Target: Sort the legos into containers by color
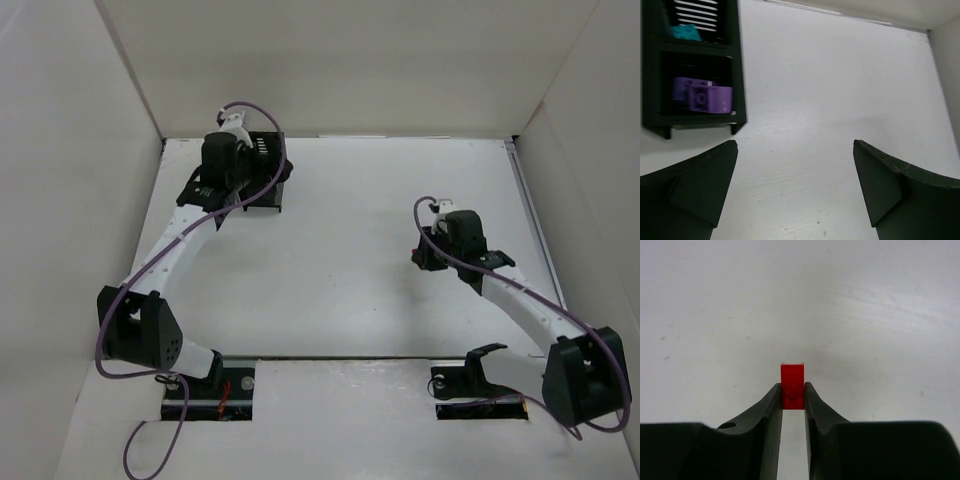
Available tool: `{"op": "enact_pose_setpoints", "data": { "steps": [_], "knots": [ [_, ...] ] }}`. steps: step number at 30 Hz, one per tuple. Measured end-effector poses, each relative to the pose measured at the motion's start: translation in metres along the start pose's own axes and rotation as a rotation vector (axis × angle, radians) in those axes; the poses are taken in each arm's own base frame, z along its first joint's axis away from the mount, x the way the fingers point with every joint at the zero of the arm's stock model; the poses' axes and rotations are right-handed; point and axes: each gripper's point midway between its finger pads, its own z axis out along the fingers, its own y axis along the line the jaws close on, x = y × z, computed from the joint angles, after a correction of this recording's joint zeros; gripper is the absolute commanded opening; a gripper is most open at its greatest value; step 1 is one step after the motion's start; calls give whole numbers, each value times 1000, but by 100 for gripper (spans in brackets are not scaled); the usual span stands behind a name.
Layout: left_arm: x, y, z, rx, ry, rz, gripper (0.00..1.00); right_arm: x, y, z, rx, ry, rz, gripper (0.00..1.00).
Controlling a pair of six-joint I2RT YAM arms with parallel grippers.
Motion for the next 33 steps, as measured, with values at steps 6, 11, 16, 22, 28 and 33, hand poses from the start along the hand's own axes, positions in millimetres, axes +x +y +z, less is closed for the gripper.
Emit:
{"op": "enact_pose_setpoints", "data": {
  "steps": [6, 11, 16, 22, 28, 33],
  "knots": [
    [53, -63, -4, 249, 139, 18, 100, -46, 77, -36, -316, -222, -338, 13],
    [98, -137, -26, 444, 246, 81, 96, -63, 116, -62, -457, -356, -530, 13],
    [116, -169, -40, 551, 290, 79, 93, -56, 139, -70, -540, -377, -635, 14],
    [134, -188, -49, 601, 325, 72, 86, -51, 161, -78, -598, -397, -714, 14],
    [148, -194, -49, 598, 357, 76, 79, -66, 166, -86, -577, -475, -742, 17],
    [154, -200, -53, 610, 364, 90, 71, -75, 165, -89, -552, -513, -740, 17]
  ]
}}
